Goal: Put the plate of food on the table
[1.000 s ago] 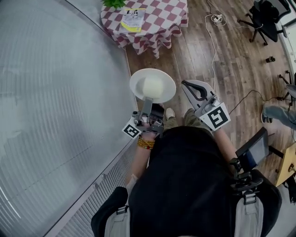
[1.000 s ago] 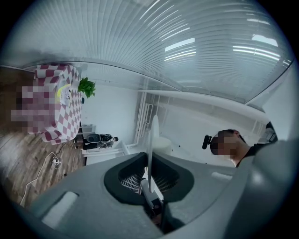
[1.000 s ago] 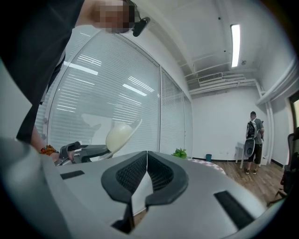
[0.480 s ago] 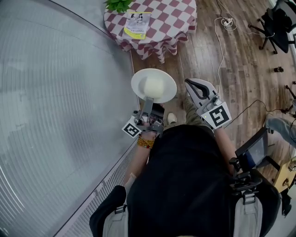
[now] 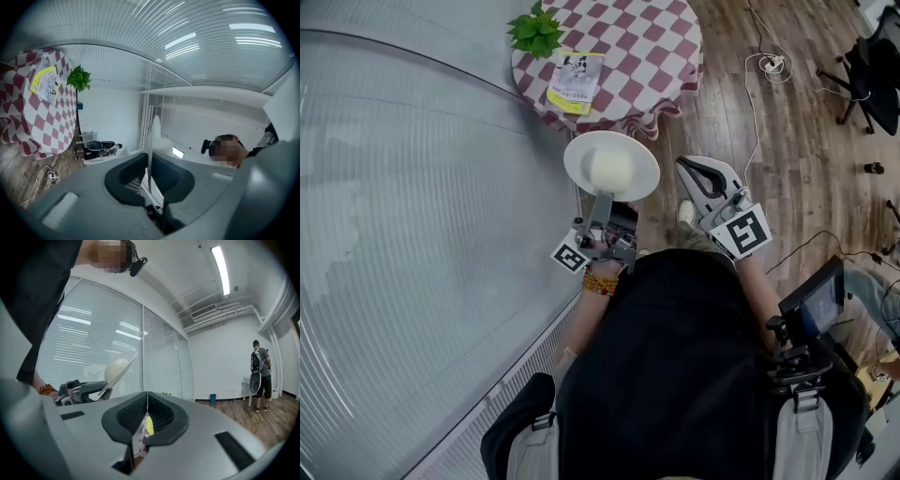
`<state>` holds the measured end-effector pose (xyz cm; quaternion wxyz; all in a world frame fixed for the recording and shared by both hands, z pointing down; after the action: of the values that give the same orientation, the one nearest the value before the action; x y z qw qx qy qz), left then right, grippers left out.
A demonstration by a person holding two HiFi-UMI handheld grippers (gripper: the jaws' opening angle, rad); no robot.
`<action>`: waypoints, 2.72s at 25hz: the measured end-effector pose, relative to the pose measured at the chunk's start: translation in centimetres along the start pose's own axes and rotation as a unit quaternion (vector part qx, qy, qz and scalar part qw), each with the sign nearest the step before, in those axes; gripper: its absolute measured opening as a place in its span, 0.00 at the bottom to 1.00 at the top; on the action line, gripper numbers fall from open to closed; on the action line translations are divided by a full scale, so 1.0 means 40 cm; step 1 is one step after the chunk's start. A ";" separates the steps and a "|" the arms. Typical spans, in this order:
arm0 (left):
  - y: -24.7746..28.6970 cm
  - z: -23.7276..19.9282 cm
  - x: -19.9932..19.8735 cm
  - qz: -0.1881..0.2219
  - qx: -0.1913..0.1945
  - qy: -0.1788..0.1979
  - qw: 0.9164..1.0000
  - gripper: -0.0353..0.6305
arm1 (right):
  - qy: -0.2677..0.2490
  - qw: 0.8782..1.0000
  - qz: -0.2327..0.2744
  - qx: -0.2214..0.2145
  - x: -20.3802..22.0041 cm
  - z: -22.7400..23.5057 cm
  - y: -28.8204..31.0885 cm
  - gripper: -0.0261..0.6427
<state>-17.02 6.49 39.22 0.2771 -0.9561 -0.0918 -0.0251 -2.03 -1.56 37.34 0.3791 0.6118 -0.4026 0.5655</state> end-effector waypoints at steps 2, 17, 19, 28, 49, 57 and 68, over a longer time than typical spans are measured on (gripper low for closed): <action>0.041 -0.035 0.009 -0.002 -0.004 0.004 1.000 0.10 | -0.004 1.000 -0.003 -0.003 0.010 0.055 -0.006 0.06; 0.194 -0.249 -0.050 0.012 -0.018 0.003 1.000 0.10 | 0.011 1.000 -0.012 0.027 0.115 0.311 0.058 0.06; 0.218 -0.282 -0.076 0.016 -0.021 -0.004 1.000 0.10 | 0.012 0.999 -0.022 0.032 0.129 0.333 0.074 0.06; 0.395 -0.480 -0.258 0.009 -0.040 -0.032 0.999 0.10 | 0.009 0.995 -0.065 0.071 0.132 0.504 0.217 0.06; 0.832 -0.883 -0.715 0.084 -0.053 -0.055 0.994 0.10 | 0.020 0.981 -0.143 0.131 0.198 0.733 0.448 0.06; 0.963 -1.051 -0.781 0.125 -0.092 -0.053 0.986 0.10 | 0.052 0.971 -0.162 0.165 0.203 0.766 0.413 0.06; 0.998 -1.396 -0.828 0.082 -0.282 -0.012 0.956 0.10 | 0.071 0.961 -0.194 0.186 0.266 0.760 0.414 0.06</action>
<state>-41.80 -61.83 62.17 -0.0038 -0.9999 -0.0052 -0.0158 -5.13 -36.63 45.86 0.3887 0.6961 -0.1365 0.5880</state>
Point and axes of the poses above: the fingertips, and each gripper's own axes: y forward along the fingers, z to its right, x out of its underside, the point moved 3 cm from there along -y, backward along the fingers, and after that the axes turned 6 degrees about -y, right-handed, at the moved point
